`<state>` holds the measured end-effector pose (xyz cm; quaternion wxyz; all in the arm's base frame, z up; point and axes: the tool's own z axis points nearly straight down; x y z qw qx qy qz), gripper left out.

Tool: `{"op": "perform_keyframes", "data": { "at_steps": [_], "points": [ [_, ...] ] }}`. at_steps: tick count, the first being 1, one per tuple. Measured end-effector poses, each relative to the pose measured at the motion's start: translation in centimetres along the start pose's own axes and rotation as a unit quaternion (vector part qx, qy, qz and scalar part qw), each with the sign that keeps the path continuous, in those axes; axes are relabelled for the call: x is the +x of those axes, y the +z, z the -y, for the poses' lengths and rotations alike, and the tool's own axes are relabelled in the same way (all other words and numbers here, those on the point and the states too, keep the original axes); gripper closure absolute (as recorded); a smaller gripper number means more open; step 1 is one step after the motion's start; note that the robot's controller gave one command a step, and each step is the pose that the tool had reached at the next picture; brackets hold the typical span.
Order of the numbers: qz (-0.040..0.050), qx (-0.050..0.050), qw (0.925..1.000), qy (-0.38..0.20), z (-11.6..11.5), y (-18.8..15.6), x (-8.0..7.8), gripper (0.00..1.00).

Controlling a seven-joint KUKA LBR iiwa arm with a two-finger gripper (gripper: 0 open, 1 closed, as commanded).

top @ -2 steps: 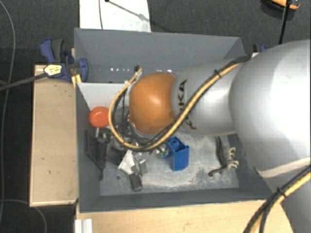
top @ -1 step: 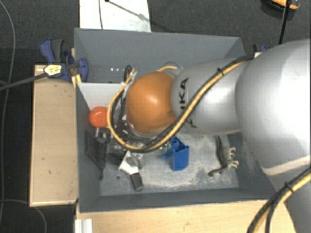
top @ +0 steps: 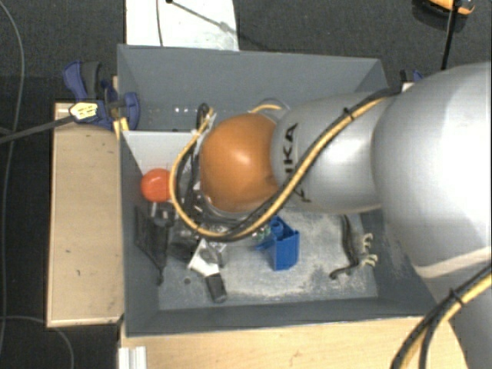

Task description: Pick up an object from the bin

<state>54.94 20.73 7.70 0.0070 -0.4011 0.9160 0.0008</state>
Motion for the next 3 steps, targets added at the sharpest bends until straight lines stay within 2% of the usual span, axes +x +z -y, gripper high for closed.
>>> {"op": "perform_keyframes", "data": {
  "at_steps": [1,3],
  "points": [
    [-0.0029,-0.001,1.0000,0.004,0.1,0.1,-0.4,1.00],
    [-0.0027,0.001,1.0000,0.008,-0.3,0.0,-1.8,1.00]
  ]
}}
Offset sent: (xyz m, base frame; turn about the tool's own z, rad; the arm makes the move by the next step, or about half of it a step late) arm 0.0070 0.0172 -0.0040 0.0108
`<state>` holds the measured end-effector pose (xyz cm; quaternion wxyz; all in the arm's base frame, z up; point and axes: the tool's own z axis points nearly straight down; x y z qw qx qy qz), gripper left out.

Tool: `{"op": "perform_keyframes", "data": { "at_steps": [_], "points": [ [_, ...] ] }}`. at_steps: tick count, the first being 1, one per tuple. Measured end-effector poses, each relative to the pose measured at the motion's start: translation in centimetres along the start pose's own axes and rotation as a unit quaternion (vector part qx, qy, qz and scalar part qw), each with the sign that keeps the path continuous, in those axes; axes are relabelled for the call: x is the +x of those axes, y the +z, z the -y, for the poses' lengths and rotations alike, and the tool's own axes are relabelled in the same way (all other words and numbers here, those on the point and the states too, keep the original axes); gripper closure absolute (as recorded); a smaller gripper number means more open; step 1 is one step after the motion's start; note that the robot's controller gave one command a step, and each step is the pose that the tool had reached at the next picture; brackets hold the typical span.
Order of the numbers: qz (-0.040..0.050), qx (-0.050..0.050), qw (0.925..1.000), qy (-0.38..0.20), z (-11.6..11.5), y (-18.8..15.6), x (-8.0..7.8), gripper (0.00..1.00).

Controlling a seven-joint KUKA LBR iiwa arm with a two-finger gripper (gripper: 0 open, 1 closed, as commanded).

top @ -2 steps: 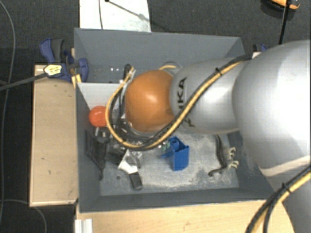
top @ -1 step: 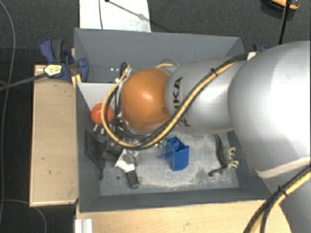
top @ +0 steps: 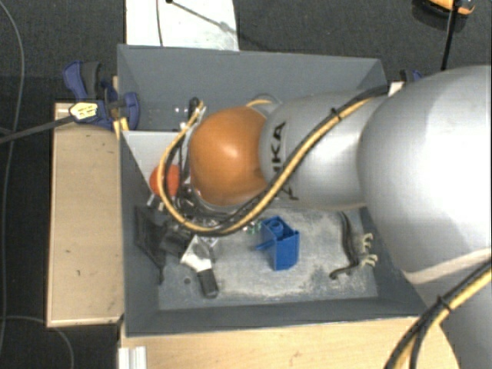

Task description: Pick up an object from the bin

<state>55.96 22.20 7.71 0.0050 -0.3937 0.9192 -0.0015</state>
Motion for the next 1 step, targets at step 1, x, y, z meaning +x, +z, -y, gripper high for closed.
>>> {"op": "perform_keyframes", "data": {
  "at_steps": [1],
  "points": [
    [0.0049,0.001,0.9908,-0.135,2.04,-0.60,0.09,0.00]
  ]
}}
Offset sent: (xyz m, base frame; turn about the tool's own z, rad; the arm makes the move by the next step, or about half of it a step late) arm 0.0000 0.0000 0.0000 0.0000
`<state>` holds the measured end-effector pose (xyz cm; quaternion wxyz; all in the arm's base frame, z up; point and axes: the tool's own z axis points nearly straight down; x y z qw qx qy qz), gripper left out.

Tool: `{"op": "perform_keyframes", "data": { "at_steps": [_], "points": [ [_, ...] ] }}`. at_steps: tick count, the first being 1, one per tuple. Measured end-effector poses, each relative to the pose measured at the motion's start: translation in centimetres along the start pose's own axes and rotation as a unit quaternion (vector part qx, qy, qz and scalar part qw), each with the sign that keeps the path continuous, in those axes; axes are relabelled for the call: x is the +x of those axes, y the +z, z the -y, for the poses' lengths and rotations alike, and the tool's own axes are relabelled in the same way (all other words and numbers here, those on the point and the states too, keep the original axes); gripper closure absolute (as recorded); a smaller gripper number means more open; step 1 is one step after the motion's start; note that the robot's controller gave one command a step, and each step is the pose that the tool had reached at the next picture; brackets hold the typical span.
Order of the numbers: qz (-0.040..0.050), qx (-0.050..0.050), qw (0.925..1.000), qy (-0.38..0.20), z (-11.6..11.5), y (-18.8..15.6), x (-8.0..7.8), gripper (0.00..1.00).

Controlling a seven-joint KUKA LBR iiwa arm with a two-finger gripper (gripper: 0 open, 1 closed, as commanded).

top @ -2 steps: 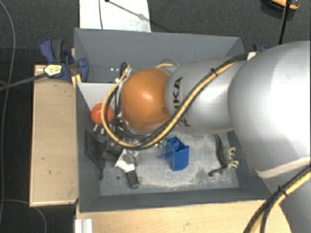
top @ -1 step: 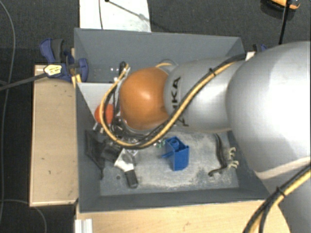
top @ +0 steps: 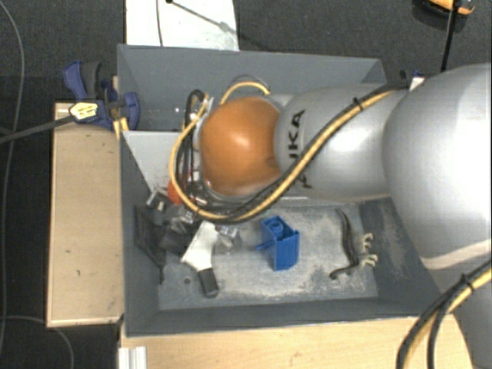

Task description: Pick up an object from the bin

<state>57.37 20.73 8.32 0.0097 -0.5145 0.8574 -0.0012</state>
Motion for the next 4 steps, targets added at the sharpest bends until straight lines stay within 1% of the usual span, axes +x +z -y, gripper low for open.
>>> {"op": "perform_keyframes", "data": {
  "at_steps": [1,2,3,4],
  "points": [
    [-0.0001,0.000,1.0000,0.000,0.3,-0.2,0.1,0.00],
    [0.0006,0.001,0.9998,-0.017,0.2,-0.1,-0.1,0.00],
    [0.0000,0.000,0.9907,-0.136,-0.4,1.2,-1.9,1.00],
    [-0.0002,0.000,0.9908,-0.135,-0.4,1.1,-1.9,1.00]
  ]
}}
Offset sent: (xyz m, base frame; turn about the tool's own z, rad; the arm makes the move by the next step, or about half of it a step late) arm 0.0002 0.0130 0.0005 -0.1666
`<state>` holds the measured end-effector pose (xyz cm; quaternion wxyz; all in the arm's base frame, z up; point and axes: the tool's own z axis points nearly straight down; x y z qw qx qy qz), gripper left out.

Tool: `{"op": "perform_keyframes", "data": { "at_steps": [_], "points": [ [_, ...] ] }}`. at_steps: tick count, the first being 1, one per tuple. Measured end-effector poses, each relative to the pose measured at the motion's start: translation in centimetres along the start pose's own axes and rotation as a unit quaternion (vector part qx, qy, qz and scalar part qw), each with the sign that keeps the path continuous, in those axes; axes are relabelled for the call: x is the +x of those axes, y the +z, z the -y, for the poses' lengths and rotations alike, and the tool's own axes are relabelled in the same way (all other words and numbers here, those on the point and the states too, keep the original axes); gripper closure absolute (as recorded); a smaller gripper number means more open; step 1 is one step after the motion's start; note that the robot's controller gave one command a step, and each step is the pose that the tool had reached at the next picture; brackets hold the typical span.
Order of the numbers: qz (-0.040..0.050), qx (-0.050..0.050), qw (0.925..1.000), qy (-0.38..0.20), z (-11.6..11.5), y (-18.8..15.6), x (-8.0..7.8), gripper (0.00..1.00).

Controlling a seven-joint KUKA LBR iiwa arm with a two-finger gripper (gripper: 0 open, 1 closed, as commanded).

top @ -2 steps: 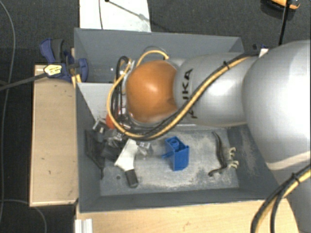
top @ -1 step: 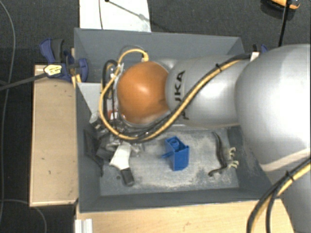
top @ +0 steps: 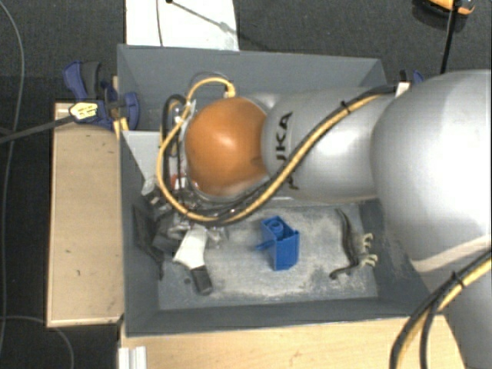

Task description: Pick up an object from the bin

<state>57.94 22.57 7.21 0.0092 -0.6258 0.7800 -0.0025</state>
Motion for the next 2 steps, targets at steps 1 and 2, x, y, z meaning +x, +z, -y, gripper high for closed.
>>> {"op": "perform_keyframes", "data": {
  "at_steps": [1,2],
  "points": [
    [-0.0047,-0.001,0.9998,-0.018,0.76,0.11,-1.62,1.00],
    [-0.0048,-0.002,0.9998,-0.021,0.23,-0.66,-1.74,1.00]
  ]
}}
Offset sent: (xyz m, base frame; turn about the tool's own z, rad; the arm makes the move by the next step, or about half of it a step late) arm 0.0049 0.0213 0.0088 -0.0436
